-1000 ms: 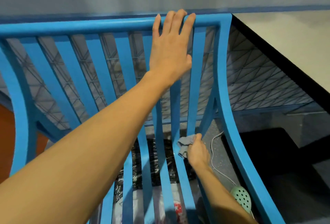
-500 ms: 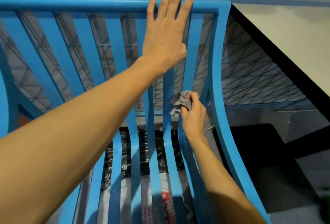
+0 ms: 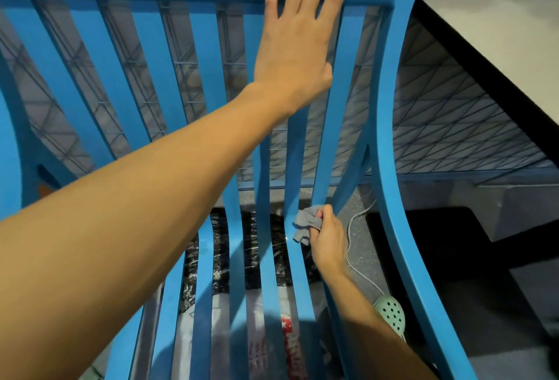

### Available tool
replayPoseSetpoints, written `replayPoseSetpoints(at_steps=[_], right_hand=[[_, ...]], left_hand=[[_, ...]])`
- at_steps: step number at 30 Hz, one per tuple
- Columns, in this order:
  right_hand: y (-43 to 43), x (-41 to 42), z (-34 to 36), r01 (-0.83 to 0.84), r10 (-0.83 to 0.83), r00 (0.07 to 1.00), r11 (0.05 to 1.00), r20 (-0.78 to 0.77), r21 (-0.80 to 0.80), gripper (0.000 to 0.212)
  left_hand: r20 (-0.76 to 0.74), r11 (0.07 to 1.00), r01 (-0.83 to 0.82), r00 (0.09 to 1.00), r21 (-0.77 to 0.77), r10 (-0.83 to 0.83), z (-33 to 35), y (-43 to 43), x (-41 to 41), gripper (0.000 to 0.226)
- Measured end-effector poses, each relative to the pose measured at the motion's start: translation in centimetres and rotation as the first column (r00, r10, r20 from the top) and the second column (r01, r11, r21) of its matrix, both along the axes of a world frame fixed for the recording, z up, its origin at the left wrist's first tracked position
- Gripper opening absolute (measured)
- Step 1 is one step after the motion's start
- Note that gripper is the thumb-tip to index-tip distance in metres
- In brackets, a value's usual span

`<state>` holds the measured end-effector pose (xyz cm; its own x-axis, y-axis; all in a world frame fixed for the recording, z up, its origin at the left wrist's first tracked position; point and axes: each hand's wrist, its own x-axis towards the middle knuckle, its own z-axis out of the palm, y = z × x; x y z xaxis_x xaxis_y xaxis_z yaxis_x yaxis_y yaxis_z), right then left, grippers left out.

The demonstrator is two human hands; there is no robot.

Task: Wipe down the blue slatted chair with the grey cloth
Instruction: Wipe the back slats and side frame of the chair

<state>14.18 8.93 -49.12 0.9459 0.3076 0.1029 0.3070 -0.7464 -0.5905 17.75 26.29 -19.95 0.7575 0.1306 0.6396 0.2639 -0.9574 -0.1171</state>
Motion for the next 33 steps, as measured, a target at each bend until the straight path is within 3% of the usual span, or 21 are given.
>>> replayPoseSetpoints(at_steps=[3, 6, 8, 11, 14, 21, 25, 31, 33], right_hand=[[0.2, -0.8, -0.3, -0.009, 0.001, 0.996, 0.995, -0.084, -0.096, 0.019], [-0.6, -0.7, 0.8, -0.026, -0.038, 0.963, 0.972, -0.266, -0.232, 0.013], [-1.6, 0.2, 1.8, -0.027, -0.049, 0.939, 0.977, -0.342, -0.213, 0.011], [-1.8, 1.7, 2.7, 0.037, -0.038, 0.964, 0.999, -0.263, -0.008, 0.013], [-0.8, 1.9, 2.6, 0.079, -0.062, 0.966, 0.995, -0.251, 0.056, 0.014], [-1.1, 1.3, 2.2, 0.034, -0.074, 0.951, 0.990, -0.302, -0.135, 0.011], [0.4, 0.4, 2.5, 0.060, -0.078, 0.965, 0.995, -0.250, -0.078, 0.014], [-0.9, 0.7, 2.7, 0.064, -0.135, 0.945, 0.969, -0.299, -0.238, 0.007], [-0.1, 1.4, 3.7, 0.046, -0.102, 0.962, 0.974, -0.252, -0.221, 0.008]], left_hand=[[0.013, 1.000, 0.008, 1.000, 0.012, -0.008, -0.2, 0.3, -0.1, 0.083], [0.030, 1.000, 0.013, 0.999, -0.010, -0.012, -0.2, 0.6, -0.1, 0.083], [0.037, 0.999, 0.017, 0.999, -0.027, -0.016, -0.3, 0.1, 0.0, 0.083], [0.029, 0.998, 0.043, 0.999, -0.035, -0.042, -0.1, -0.2, 0.1, 0.083], [0.028, 0.998, 0.039, 0.999, -0.040, -0.038, 0.0, 0.0, -0.2, 0.084], [0.025, 0.999, 0.027, 0.999, -0.028, -0.026, -0.1, -0.1, 0.0, 0.081], [0.033, 0.999, 0.046, 0.998, -0.019, -0.046, -0.5, 0.4, 0.1, 0.083], [0.003, 0.998, 0.049, 0.999, -0.045, -0.049, 0.0, -0.2, -0.1, 0.084], [0.005, 0.997, 0.053, 0.999, -0.047, -0.053, 0.2, 0.0, 0.0, 0.083]])
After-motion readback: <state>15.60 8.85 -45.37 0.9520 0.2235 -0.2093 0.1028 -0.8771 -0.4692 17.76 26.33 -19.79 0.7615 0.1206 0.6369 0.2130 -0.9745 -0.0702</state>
